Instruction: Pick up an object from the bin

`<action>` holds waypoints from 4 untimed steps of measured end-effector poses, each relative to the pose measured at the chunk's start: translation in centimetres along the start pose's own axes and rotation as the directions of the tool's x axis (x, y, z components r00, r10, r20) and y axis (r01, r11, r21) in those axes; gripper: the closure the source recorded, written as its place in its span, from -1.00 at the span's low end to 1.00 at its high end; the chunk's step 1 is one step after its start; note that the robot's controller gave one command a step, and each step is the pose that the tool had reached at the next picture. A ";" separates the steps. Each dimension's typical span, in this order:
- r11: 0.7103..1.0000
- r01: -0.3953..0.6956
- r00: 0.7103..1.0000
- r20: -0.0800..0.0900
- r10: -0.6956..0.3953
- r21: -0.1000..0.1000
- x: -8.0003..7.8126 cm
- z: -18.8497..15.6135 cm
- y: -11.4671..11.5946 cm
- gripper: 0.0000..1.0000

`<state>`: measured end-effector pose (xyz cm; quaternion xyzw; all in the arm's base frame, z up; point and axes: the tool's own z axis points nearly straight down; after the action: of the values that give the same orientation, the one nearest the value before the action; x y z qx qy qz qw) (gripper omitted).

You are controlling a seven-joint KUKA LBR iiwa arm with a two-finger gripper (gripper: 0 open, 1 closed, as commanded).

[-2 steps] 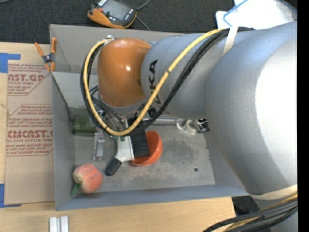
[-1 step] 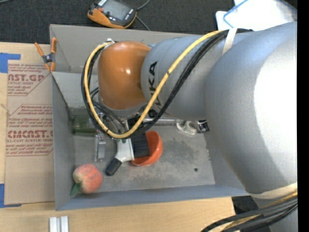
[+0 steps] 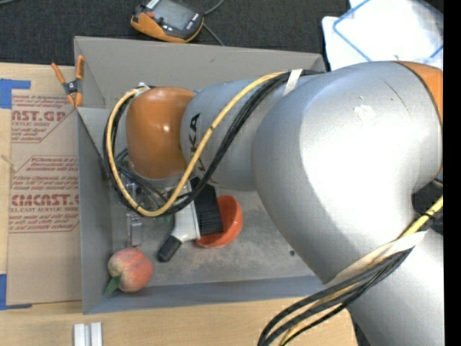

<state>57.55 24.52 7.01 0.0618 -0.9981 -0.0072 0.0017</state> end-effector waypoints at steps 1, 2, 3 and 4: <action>0.999 0.036 0.999 0.021 -0.036 0.011 2.9 -8.3 -3.0 -1.00; 0.997 -0.071 0.997 0.005 0.071 0.003 2.2 -10.7 -1.5 -1.00; 0.962 0.271 0.962 0.005 -0.272 0.014 4.2 -1.5 -7.2 -1.00; 0.999 -0.032 0.999 0.025 0.032 -0.002 2.5 -10.0 -4.2 -1.00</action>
Offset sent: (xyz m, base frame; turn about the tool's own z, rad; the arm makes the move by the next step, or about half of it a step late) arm -0.0198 -0.0202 0.1071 0.0743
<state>55.62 19.88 16.91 0.0458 -0.9989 -0.0088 -0.0108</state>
